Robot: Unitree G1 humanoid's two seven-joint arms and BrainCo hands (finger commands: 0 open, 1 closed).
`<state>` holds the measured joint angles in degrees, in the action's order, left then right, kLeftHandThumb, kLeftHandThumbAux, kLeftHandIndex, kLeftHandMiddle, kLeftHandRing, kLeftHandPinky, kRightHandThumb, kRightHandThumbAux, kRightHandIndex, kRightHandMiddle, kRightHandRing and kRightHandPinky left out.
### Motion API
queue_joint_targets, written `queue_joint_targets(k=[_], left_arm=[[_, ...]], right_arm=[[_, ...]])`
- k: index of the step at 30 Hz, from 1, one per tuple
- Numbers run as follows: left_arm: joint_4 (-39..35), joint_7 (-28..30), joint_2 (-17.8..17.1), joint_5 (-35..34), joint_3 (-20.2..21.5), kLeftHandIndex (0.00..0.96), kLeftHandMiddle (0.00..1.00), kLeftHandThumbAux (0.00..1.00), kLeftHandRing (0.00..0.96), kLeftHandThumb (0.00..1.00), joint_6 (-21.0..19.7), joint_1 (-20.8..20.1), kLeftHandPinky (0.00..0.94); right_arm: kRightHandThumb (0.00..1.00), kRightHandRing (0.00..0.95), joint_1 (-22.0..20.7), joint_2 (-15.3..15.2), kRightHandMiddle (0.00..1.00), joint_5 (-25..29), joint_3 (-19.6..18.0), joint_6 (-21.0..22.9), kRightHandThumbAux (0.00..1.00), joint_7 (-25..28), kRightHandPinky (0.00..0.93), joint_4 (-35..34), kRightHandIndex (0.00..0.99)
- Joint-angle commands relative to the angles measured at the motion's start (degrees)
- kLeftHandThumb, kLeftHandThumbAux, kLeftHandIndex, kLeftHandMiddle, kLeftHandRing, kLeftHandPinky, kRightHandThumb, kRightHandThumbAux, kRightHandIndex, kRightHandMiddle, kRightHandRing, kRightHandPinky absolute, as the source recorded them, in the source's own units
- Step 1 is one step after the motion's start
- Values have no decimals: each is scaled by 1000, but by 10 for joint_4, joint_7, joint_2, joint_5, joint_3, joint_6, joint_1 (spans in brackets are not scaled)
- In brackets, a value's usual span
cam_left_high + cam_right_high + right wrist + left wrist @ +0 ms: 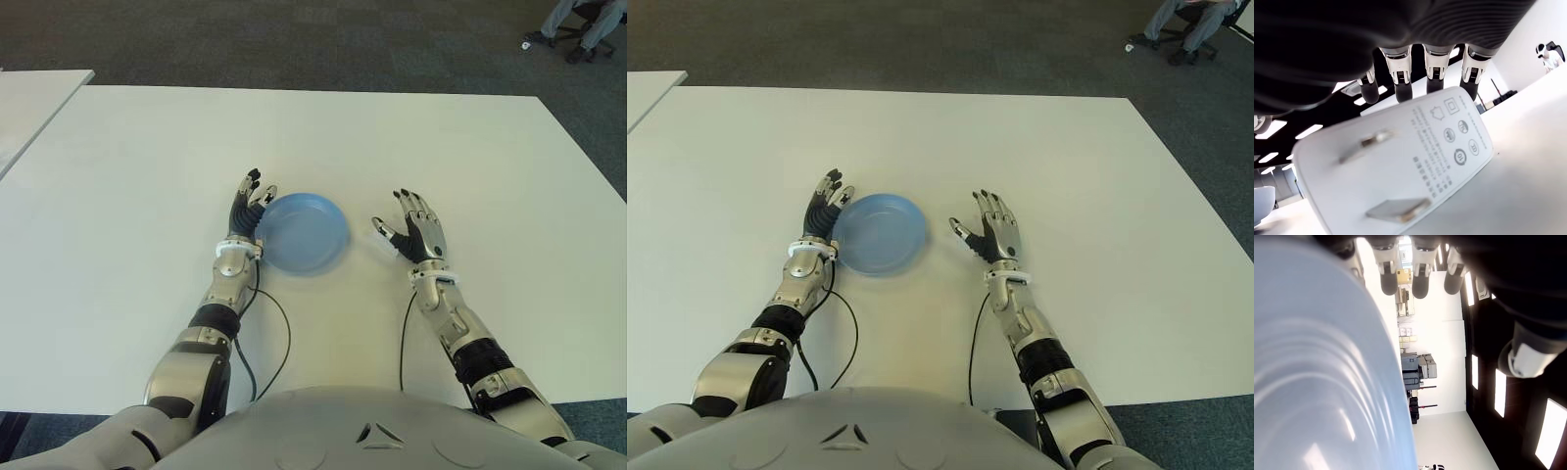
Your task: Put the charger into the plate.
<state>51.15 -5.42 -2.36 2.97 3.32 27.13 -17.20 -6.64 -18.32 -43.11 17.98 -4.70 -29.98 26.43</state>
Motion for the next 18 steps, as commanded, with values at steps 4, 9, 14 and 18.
queue_joint_targets(k=[4,9,14,18], left_arm=[[22,8,-3,4,-5,0,97,480,53,0,-17,15,1],[24,9,-4,5,-4,0,93,480,53,0,-18,15,0],[27,10,-4,6,-5,3,93,478,55,0,-17,14,8],[29,10,-4,6,-5,6,101,481,64,0,-17,13,17]], right_arm=[[303,0,4,6,0,0,11,15,140,-4,0,51,0],[304,0,14,5,0,1,13,17,143,-10,0,42,0],[302,0,32,3,0,1,14,22,146,-8,0,16,0],[296,0,43,1,0,3,14,31,144,6,0,-9,0]])
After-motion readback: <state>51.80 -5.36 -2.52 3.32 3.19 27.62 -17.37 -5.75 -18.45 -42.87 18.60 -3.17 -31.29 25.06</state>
